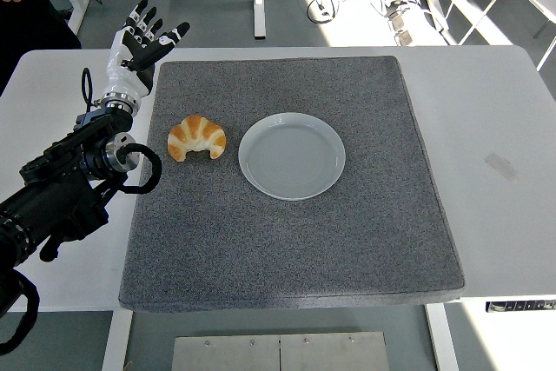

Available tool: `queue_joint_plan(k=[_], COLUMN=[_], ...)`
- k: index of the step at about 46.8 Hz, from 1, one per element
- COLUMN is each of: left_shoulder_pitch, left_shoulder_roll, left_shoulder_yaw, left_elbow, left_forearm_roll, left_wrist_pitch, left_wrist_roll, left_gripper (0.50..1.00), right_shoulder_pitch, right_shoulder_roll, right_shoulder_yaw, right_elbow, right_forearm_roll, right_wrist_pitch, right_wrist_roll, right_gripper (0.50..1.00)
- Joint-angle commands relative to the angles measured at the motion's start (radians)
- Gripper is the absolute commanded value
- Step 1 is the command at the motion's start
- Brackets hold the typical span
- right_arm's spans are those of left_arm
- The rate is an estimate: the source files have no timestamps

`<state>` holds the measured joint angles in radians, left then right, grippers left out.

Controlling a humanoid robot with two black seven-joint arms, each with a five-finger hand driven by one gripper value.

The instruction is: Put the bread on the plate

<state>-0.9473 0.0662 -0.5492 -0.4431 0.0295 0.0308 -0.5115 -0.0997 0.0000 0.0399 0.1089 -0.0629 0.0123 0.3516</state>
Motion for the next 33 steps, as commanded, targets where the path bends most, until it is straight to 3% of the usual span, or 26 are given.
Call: queue_joint_plan(k=[1, 14, 23, 27, 33], left_shoulder_pitch=[-0.002, -0.054, -0.071, -0.085, -0.103], left_shoulder_roll=[0.018, 0.098, 0.106, 0.153, 0.240], left_shoulder_yaw=[0.002, 0.163, 0.230, 0.290, 0.345], left_elbow=[-0.009, -0.039, -0.046, -0.106, -0.245], left_forearm_roll=[0.012, 0.006, 0.013, 0.013, 0.015], left_wrist_pitch=[0.000, 0.014, 0.018, 0.035, 0.112], left_wrist_roll=[0.014, 0.033, 0.033, 0.033, 0.033], left_gripper=[0.946, 0.913, 0.908, 0.899, 0.898], right_shoulder_pitch=[0.000, 0.000, 0.000, 0.000, 0.000], right_shoulder_roll=[0.000, 0.000, 0.000, 0.000, 0.000], right_shoulder_yaw=[0.000, 0.000, 0.000, 0.000, 0.000], right_elbow=[0.000, 0.000, 0.000, 0.000, 0.000], right_forearm_roll=[0.000, 0.000, 0.000, 0.000, 0.000], right_wrist_pitch=[0.000, 0.000, 0.000, 0.000, 0.000], right_wrist_roll=[0.000, 0.001, 0.000, 0.001, 0.000], right_gripper=[1.000, 1.000, 1.000, 1.000, 1.000])
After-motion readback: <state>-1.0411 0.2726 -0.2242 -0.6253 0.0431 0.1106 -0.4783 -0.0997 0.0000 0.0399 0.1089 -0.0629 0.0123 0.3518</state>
